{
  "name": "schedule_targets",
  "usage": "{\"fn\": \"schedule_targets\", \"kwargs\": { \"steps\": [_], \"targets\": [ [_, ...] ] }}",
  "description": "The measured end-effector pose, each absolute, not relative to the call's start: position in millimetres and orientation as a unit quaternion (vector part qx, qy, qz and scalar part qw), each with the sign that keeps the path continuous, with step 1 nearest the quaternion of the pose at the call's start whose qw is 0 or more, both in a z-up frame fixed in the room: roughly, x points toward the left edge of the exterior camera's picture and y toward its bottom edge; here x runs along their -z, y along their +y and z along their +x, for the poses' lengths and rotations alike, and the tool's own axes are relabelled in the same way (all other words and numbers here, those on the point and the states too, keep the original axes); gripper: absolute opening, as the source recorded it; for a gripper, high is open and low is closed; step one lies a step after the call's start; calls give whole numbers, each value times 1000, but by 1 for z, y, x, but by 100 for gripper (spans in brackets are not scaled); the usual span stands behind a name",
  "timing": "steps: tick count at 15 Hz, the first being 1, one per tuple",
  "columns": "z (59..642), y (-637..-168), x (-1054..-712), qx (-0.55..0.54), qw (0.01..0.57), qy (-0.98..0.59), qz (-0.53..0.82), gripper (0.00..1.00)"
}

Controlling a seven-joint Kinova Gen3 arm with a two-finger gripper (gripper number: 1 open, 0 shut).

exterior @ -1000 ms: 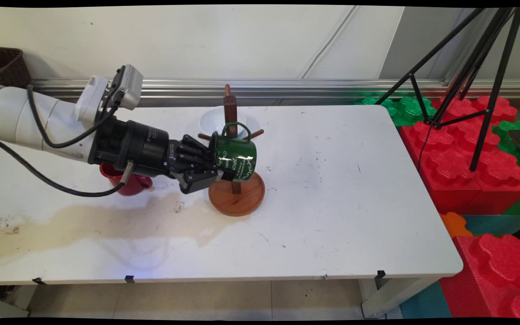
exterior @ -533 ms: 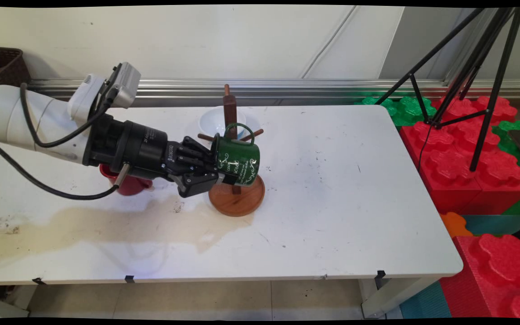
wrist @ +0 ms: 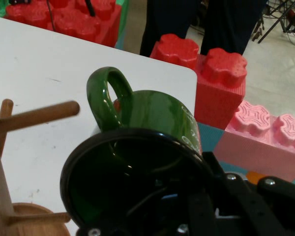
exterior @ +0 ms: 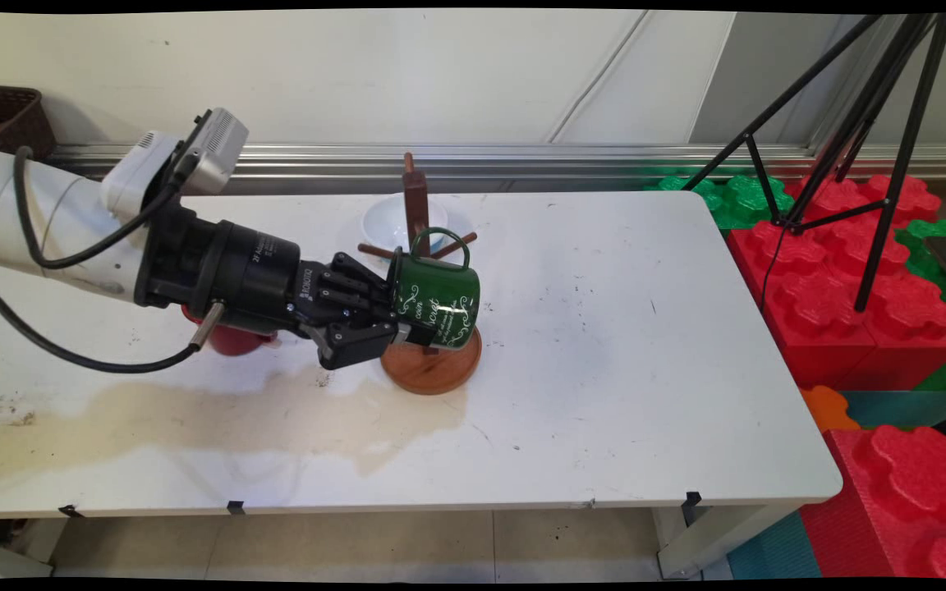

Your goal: Place the picked object on the table

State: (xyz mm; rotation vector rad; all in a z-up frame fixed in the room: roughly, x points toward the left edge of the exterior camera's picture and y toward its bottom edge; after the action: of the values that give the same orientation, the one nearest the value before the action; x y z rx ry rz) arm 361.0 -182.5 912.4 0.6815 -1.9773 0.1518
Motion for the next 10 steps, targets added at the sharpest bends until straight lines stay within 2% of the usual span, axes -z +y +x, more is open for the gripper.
{"fn": "schedule_targets", "kwargs": {
  "steps": [4,10],
  "targets": [
    [361,-176,-915,-55,494,-821,280,0],
    [371,-166,-916,-36,453,-847,278,0]
  ]
}}
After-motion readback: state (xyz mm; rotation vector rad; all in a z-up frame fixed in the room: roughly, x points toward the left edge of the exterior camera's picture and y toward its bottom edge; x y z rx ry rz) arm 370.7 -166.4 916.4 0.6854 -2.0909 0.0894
